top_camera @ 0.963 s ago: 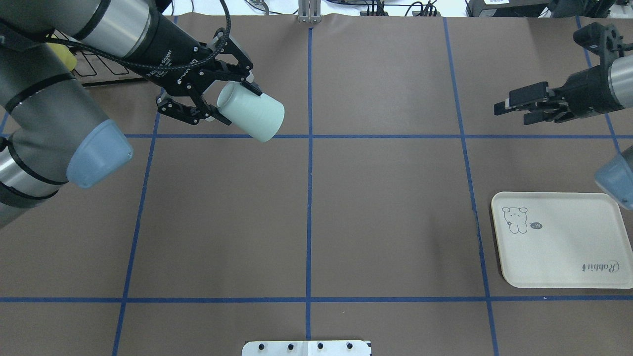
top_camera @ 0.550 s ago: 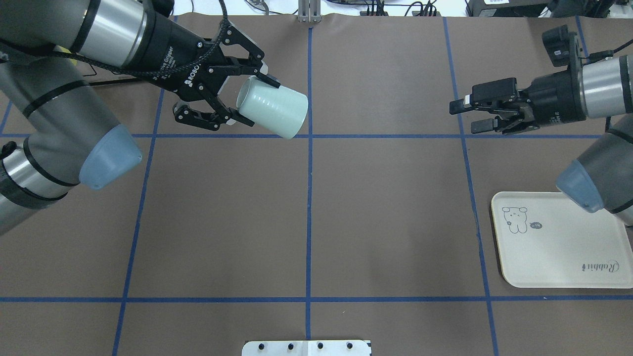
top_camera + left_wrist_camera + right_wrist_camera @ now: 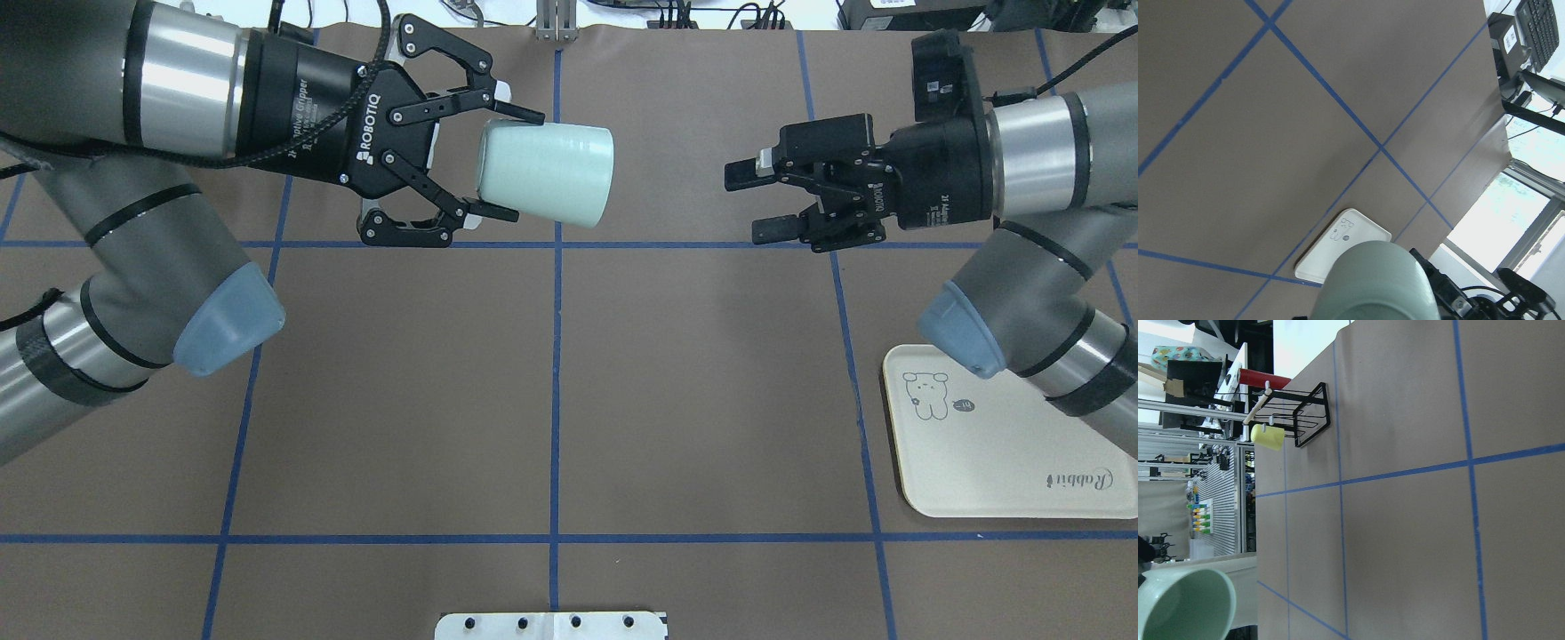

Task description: Left arm grabs green cup and hands to right arm on tray

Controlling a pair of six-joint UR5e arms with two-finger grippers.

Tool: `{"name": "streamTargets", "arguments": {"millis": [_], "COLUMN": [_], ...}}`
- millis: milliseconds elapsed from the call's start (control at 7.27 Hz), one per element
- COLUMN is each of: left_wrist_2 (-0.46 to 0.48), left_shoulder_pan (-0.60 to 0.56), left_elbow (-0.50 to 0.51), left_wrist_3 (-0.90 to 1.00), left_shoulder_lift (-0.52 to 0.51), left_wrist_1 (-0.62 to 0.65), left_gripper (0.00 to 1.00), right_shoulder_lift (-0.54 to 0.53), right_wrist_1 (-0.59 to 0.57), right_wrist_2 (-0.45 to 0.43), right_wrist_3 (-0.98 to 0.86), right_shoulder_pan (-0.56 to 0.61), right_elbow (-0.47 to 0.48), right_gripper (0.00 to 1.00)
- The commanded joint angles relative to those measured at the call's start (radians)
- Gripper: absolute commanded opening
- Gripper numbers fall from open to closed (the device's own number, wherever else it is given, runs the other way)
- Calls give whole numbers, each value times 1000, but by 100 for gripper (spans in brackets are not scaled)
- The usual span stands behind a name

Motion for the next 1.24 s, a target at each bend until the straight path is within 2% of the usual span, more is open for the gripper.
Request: {"name": "streamTargets", "arguments": {"millis": [0,412,825,1100], "left_wrist_2": [92,146,215,262], "left_shoulder_pan": [50,102,118,153], "left_elbow": [-20,-25,-31,-34], "left_wrist_3": [-156,-160,-163,-161], "left_shoulder_lift": [-2,-2,-14,-31], "left_wrist_1": [-115,-123,-124,-123], "left_gripper": [0,0,0,0], "right_shoulder_lift": [8,26,29,28], "right_wrist_1": [231,250,319,374], "right_wrist_2": [-223,-242,-253,-261], "right_wrist_3": [187,218,252,254], "right_shoulder_pan": [-126,-134,-148,-172], "right_elbow": [-17,-12,-14,-17], "right_gripper": [99,98,97,90]}}
